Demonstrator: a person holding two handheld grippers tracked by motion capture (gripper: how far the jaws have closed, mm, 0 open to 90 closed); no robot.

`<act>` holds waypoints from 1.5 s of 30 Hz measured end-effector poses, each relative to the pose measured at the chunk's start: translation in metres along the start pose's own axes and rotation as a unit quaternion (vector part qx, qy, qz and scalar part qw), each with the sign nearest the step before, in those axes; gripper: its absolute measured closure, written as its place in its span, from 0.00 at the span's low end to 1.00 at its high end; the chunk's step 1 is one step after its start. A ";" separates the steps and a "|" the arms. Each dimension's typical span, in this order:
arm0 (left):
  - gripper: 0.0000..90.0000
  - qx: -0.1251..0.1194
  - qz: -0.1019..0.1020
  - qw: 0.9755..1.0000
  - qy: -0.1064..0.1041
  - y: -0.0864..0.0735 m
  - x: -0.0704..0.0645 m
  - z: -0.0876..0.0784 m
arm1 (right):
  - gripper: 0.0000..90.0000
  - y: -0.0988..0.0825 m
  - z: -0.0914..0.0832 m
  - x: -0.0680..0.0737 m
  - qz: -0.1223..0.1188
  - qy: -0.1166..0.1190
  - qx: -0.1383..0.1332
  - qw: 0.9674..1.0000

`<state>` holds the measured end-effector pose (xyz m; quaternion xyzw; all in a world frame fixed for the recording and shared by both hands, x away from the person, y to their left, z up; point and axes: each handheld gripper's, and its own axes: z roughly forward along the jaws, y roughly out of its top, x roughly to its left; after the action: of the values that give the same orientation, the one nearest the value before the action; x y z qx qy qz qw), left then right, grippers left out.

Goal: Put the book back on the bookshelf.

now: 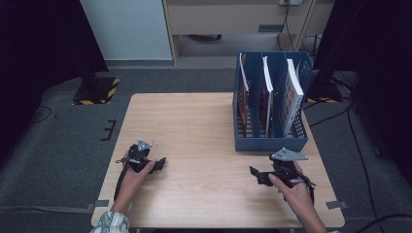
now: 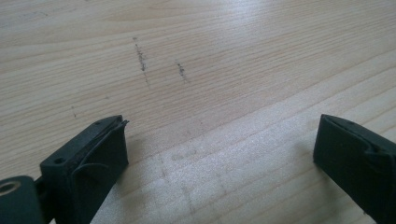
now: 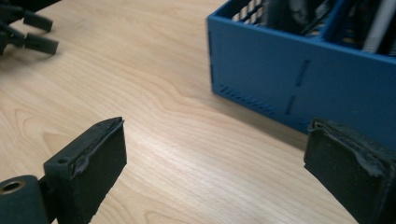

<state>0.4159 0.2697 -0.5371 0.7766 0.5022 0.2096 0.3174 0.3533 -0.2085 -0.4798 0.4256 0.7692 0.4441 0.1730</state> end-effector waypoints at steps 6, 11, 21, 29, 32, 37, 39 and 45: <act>0.02 0.000 0.000 1.000 0.000 0.000 0.000 0.000 | 0.07 -0.002 0.012 0.012 -0.014 0.018 0.021 1.000; 0.02 0.000 0.001 1.000 -0.001 0.000 0.000 0.000 | 0.07 -0.003 0.022 0.022 -0.026 0.033 0.037 0.998; 0.02 0.001 0.001 1.000 -0.001 0.000 0.000 0.000 | 0.07 -0.004 0.047 0.048 -0.056 0.062 0.066 0.994; 0.02 0.001 0.001 1.000 0.000 0.000 -0.001 0.000 | 0.07 -0.006 0.067 0.070 -0.079 0.081 0.085 0.990; 0.02 0.000 0.001 1.000 0.000 0.000 -0.001 0.000 | 0.07 -0.005 0.075 0.077 -0.084 0.088 0.091 0.988; 0.02 0.001 0.002 1.000 0.000 0.000 -0.001 0.000 | 0.08 0.000 0.088 0.085 -0.089 0.096 0.100 0.986; 0.02 0.001 0.002 1.000 -0.001 0.000 -0.002 0.000 | 0.08 0.002 0.093 0.088 -0.090 0.097 0.099 0.986; 0.02 0.001 0.002 1.000 -0.001 0.000 -0.002 0.000 | 0.08 0.010 0.111 0.094 -0.085 0.098 0.107 0.986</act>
<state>0.4150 0.2680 -0.5371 0.7781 0.5004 0.2092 0.3169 0.3754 -0.0706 -0.5218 0.3289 0.8588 0.3829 0.0874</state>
